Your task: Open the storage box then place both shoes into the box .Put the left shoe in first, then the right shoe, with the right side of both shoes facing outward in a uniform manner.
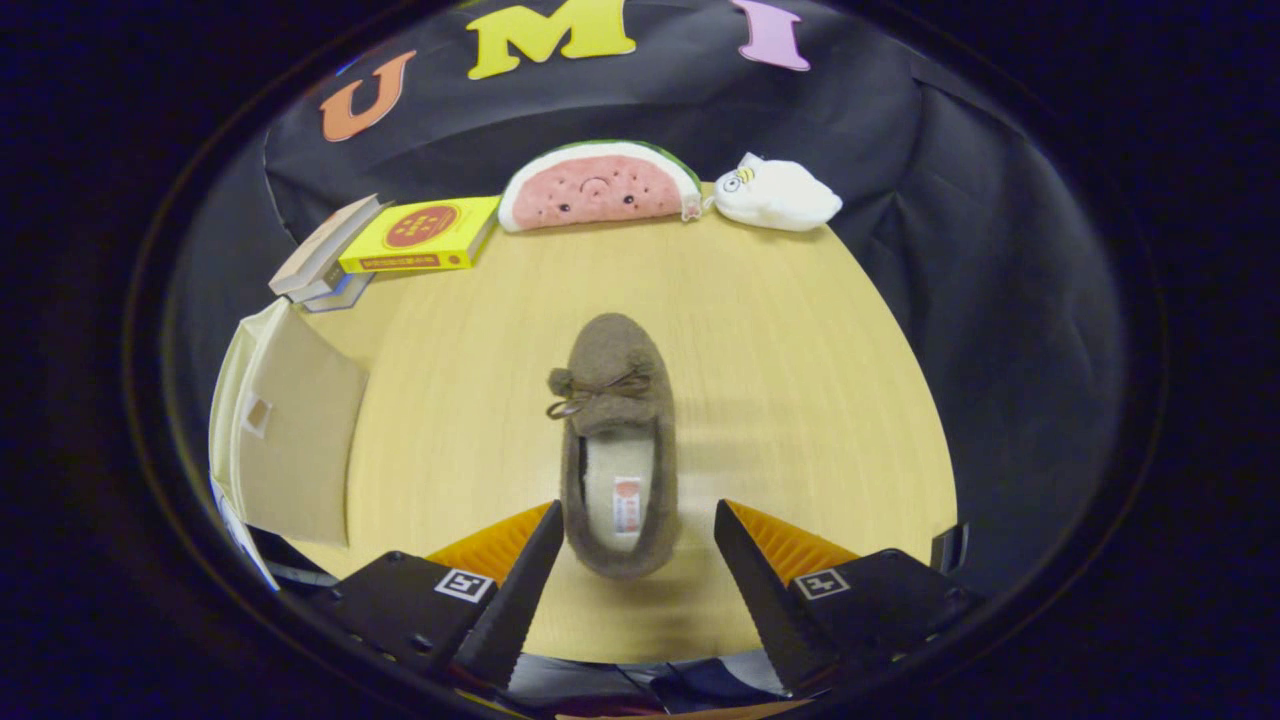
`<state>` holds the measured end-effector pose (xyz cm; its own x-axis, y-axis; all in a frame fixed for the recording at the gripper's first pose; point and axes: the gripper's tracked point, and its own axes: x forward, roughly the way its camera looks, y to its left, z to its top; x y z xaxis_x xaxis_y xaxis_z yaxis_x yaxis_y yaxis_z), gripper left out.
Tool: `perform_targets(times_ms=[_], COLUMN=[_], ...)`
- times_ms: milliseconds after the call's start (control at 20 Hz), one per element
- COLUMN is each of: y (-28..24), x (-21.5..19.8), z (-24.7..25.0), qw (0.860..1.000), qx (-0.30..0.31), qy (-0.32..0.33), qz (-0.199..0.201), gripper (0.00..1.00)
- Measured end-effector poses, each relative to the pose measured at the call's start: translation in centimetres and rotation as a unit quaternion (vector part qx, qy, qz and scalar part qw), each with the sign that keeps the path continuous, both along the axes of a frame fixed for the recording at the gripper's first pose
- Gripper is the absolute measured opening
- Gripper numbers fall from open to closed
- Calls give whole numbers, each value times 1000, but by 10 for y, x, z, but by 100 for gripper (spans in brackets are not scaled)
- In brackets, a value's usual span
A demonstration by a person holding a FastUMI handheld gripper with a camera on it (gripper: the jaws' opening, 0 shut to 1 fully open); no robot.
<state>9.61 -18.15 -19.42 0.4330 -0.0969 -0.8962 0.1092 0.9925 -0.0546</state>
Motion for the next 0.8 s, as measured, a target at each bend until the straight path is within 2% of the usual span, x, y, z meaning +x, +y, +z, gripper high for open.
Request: perform_targets(times_ms=[250, 450, 550, 700, 800], y=[-24, -22, -22, -15, -15], x=[15, 30, 32, 34, 32], z=[-27, -46, -58, -70, -63], qw=[1000, 999, 998, 996, 996], qx=[-3, 11, 15, 47, 42], qy=[24, 41, 61, 73, 80], qz=[-3, 16, 13, 20, 15], gripper=[92, 78, 75, 53, 14])
